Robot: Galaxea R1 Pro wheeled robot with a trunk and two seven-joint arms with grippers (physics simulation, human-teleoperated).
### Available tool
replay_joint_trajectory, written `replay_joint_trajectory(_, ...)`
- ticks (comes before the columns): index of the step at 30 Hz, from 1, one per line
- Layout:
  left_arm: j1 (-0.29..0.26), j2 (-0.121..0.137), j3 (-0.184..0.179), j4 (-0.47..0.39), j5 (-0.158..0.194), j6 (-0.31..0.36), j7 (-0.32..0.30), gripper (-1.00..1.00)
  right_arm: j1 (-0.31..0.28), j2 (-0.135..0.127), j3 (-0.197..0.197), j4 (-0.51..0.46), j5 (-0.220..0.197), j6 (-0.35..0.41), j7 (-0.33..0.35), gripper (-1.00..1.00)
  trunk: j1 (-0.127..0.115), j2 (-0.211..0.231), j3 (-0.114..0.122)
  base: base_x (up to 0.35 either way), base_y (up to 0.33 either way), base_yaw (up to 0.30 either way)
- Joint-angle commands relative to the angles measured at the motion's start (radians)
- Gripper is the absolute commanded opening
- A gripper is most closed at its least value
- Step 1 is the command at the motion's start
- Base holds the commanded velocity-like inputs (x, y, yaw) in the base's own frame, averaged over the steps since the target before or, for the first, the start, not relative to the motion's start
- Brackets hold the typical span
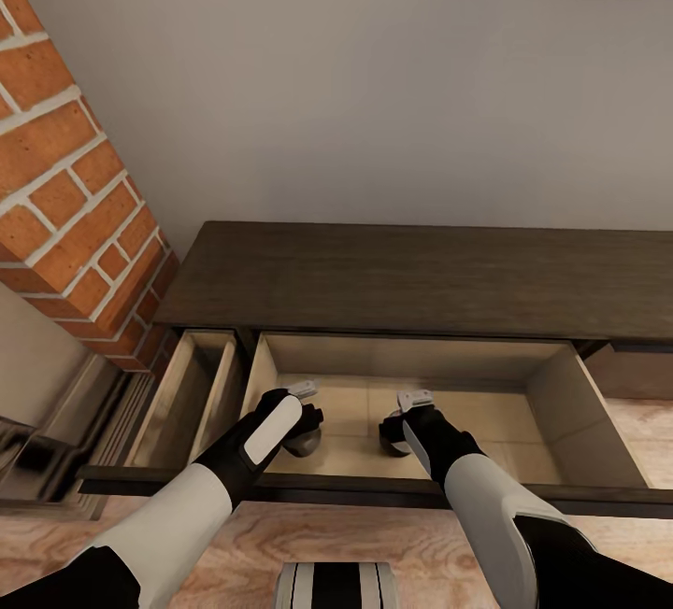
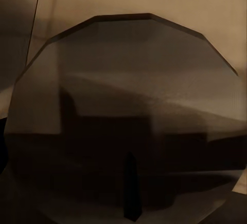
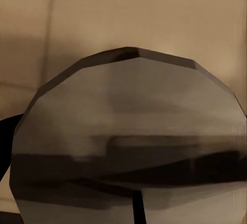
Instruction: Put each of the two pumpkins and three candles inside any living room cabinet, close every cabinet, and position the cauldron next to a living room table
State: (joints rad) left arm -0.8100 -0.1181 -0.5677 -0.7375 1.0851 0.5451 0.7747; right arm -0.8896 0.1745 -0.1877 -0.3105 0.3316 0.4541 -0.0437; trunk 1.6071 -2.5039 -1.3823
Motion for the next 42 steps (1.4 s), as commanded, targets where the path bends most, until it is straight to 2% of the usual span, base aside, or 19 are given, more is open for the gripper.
replay_joint_trajectory(1, 0.0, 0.0, 0.0, 0.0, -0.001, 0.001, 0.0, -1.0, 0.001, 0.0, -0.003, 0.011, -0.004, 0.0, -0.001, -1.0, 0.0, 0.0, 0.0, 0.0, 0.0, 0.0)
replay_joint_trajectory(17, 0.0, 0.001, 0.0, 0.0, -0.001, 0.001, 0.0, -1.0, 0.001, 0.0, -0.003, 0.011, -0.004, 0.0, -0.001, -1.0, 0.0, 0.0, 0.0, 0.0, 0.0, 0.0)
replay_joint_trajectory(18, 0.0, 0.0, 0.0, 0.0, -0.001, 0.001, 0.0, -1.0, 0.001, 0.0, -0.003, 0.011, -0.004, 0.0, -0.001, 1.0, 0.0, 0.0, 0.0, 0.0, 0.0, 0.0)
replay_joint_trajectory(42, 0.0, 0.001, 0.0, 0.0, -0.001, 0.001, 0.0, -1.0, 0.0, 0.0, -0.003, 0.011, -0.002, -0.001, -0.002, 1.0, 0.0, 0.0, 0.0, 0.0, 0.0, 0.0)
